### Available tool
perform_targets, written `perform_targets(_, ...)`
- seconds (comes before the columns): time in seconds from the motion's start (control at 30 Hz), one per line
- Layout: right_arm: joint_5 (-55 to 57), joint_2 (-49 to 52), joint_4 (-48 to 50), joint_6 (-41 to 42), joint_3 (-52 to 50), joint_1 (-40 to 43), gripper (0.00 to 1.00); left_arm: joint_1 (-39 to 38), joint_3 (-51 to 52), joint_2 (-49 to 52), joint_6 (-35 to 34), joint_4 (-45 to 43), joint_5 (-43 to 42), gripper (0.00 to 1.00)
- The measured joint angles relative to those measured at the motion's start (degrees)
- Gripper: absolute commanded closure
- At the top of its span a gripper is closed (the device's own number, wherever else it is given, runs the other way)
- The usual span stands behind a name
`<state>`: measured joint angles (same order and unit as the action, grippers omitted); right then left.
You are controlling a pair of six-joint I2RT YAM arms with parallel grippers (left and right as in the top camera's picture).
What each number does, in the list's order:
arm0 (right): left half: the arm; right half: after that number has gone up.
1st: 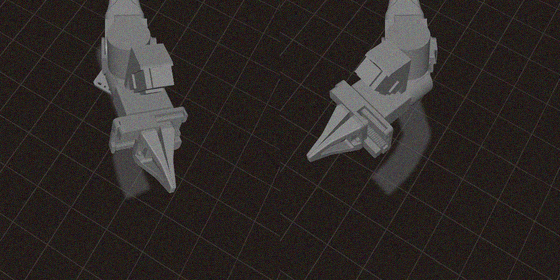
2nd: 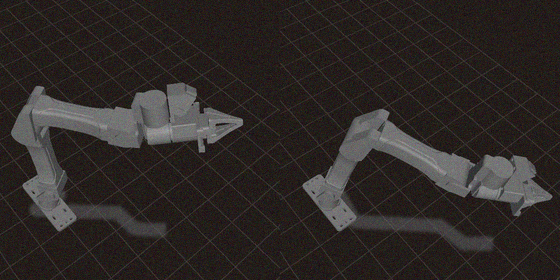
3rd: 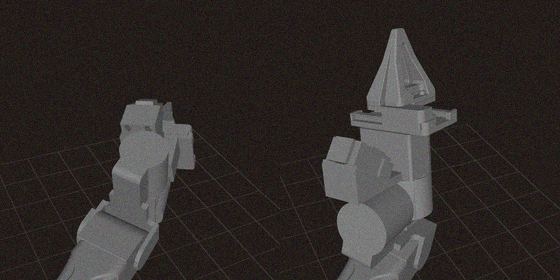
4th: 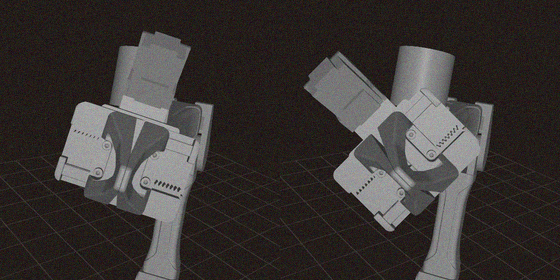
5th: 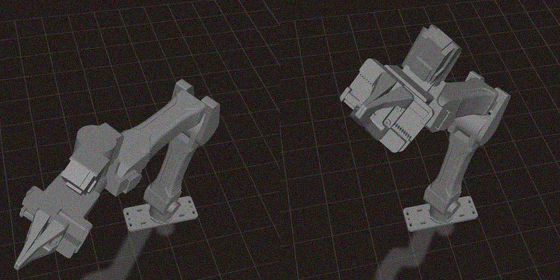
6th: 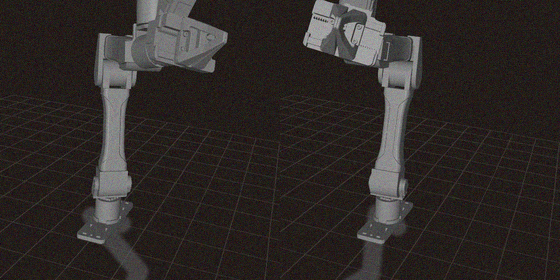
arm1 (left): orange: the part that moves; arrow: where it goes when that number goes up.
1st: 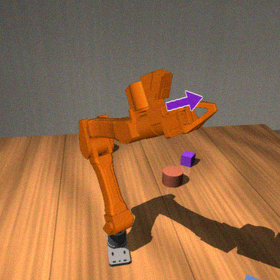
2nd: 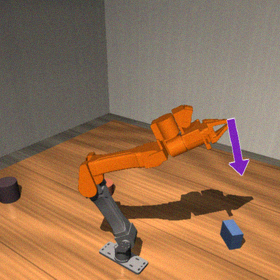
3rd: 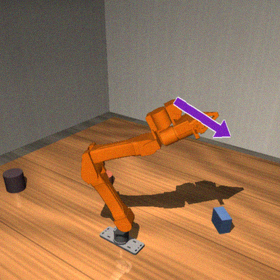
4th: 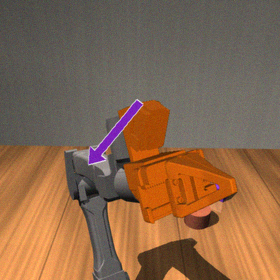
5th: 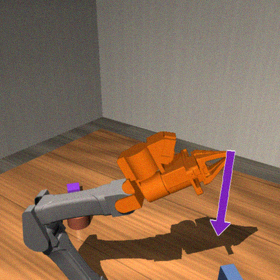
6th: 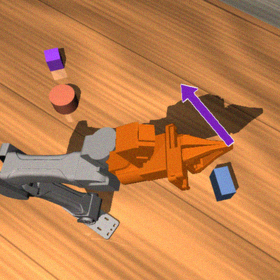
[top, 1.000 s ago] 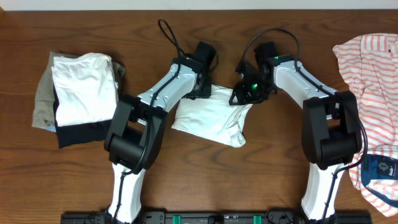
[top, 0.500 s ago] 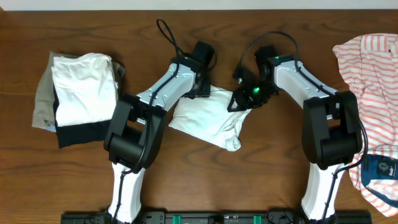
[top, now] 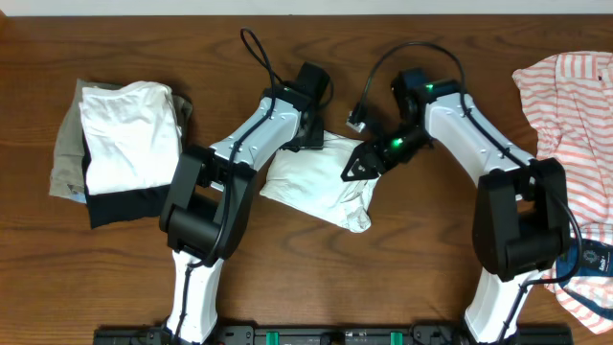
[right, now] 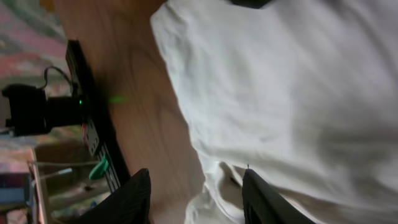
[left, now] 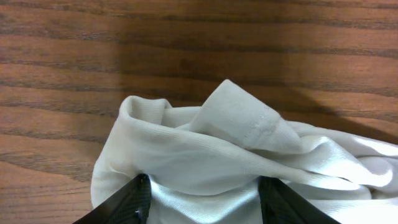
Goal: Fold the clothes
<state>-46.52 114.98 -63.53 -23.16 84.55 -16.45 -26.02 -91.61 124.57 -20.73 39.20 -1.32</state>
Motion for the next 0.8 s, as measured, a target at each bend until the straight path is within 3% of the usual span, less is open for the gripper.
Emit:
perform_targets(0.3, 2.86, 0.0, 2.36, -1.16, -1.4, -4.96, 0.57, 0.02, 0.0, 0.09, 0.0, -0.02, 0.02, 0.42)
perform_targets(0.8, 9.6, -0.59, 17.73, 5.86, -15.34, -6.03, 0.58, 0.04, -0.02, 0.15, 0.0, -0.02, 0.02, 0.41)
